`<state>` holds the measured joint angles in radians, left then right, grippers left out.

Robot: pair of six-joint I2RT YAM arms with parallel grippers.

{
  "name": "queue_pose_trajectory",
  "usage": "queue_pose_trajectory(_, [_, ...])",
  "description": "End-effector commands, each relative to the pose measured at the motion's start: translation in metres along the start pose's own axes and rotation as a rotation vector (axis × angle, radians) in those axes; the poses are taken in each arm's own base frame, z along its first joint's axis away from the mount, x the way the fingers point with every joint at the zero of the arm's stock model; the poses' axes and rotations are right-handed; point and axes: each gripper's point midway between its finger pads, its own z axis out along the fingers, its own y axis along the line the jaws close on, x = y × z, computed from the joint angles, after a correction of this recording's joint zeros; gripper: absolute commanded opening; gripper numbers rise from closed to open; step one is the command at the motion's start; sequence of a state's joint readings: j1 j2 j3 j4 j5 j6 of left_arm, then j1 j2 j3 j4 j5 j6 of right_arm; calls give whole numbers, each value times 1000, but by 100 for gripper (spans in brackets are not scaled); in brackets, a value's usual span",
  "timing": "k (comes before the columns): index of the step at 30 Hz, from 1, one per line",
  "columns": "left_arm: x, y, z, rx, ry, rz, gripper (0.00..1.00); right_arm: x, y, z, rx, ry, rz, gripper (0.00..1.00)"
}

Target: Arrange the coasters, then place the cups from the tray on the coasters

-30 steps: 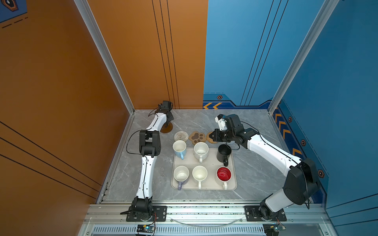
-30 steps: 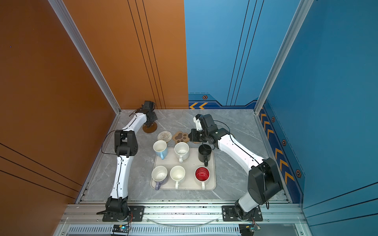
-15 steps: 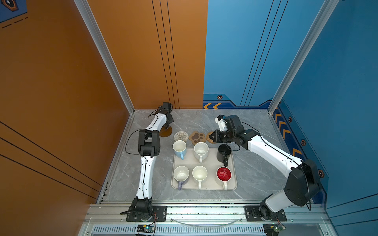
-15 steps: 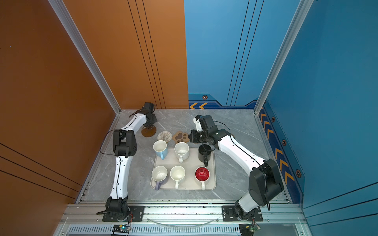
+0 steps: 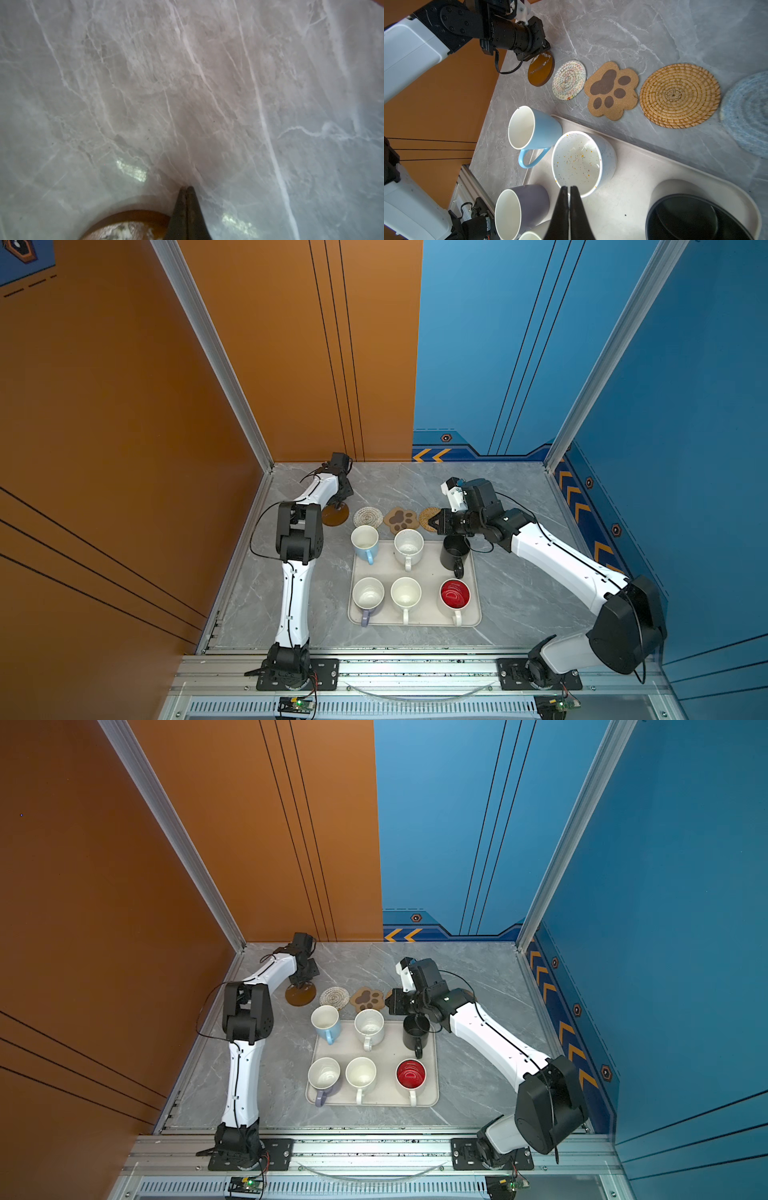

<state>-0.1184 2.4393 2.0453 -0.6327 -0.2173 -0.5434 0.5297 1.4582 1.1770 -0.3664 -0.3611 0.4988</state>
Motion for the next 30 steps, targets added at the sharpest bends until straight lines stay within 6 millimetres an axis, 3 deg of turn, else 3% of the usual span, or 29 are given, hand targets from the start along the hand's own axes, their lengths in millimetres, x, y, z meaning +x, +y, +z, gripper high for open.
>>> queue_pose_trajectory(1, [26, 6, -8, -37, 74, 24, 0, 2, 1, -7, 7, -18, -1, 2])
queue_pose_trajectory(10, [29, -1, -25, -9, 72, 25, 0, 6, 1, -17, 5, -37, -3, 2])
queue_pose_trajectory(16, [10, 0, -62, 20, -18, -3, 0, 5, 3, -24, 5, -51, -7, 3])
queue_pose_trajectory(20, [-6, 14, -99, 28, -104, -32, 0, 5, 4, -28, 1, -59, -10, 3])
queue_pose_trajectory(23, [-6, 31, -118, 12, -136, -50, 0, 5, 4, -30, 3, -66, -13, 4])
queue_pose_trajectory(30, [7, 86, -126, -148, -174, -148, 0, 4, 7, -26, -15, -58, -14, 4])
